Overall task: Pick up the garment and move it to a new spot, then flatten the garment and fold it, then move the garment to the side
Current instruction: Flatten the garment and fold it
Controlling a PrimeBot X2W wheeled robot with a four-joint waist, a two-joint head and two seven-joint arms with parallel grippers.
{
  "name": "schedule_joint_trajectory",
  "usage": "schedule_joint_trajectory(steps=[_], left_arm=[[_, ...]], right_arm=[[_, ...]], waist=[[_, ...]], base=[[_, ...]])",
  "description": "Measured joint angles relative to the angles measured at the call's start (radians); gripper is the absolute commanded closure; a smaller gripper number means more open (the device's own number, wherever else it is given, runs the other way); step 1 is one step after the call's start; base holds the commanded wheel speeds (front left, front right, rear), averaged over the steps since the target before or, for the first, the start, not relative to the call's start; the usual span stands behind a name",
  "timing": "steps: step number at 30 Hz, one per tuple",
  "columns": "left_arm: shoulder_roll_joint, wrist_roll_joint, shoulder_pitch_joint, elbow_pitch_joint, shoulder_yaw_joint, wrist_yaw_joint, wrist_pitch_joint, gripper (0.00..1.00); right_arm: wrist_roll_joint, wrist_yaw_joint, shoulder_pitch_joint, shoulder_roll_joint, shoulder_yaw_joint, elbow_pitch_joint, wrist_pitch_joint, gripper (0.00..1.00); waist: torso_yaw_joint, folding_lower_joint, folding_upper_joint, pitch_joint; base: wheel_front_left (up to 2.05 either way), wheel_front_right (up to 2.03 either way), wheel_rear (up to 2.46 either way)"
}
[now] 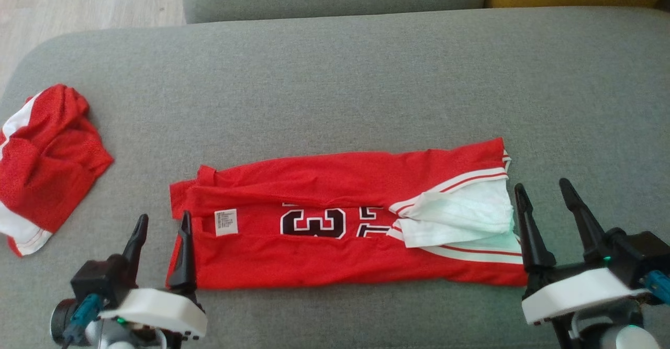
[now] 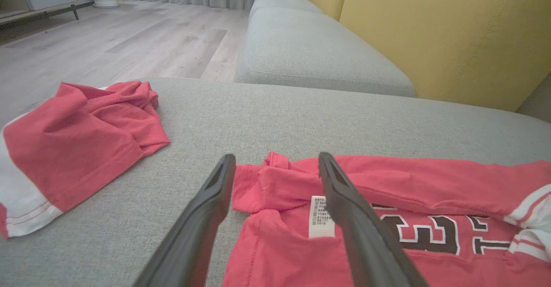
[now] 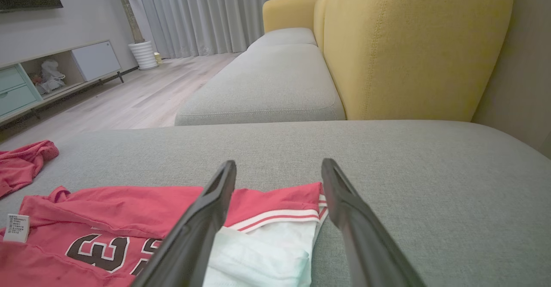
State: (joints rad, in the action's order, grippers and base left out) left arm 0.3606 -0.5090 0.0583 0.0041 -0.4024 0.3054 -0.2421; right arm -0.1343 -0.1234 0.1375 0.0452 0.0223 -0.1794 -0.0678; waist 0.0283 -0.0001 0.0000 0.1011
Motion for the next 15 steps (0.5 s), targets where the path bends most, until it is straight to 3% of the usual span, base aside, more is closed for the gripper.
schedule_joint_trajectory(steps=[8, 15], left_arm=[[0.006, -0.001, 0.0, -0.005, 0.0, 0.004, 0.008, 0.0], [0.005, -0.004, -0.013, -0.005, -0.006, 0.004, 0.008, 0.0]], right_arm=[[-0.017, 0.0, -0.002, 0.0, 0.0, 0.033, 0.0, 0.0], [-0.055, 0.0, -0.044, 0.0, -0.006, 0.18, 0.007, 0.0]], waist=[[-0.002, 0.0, 0.0, 0.004], [0.008, 0.0, 0.0, 0.025]], base=[[0.0, 0.0, 0.0], [0.0, 0.0, 0.0]])
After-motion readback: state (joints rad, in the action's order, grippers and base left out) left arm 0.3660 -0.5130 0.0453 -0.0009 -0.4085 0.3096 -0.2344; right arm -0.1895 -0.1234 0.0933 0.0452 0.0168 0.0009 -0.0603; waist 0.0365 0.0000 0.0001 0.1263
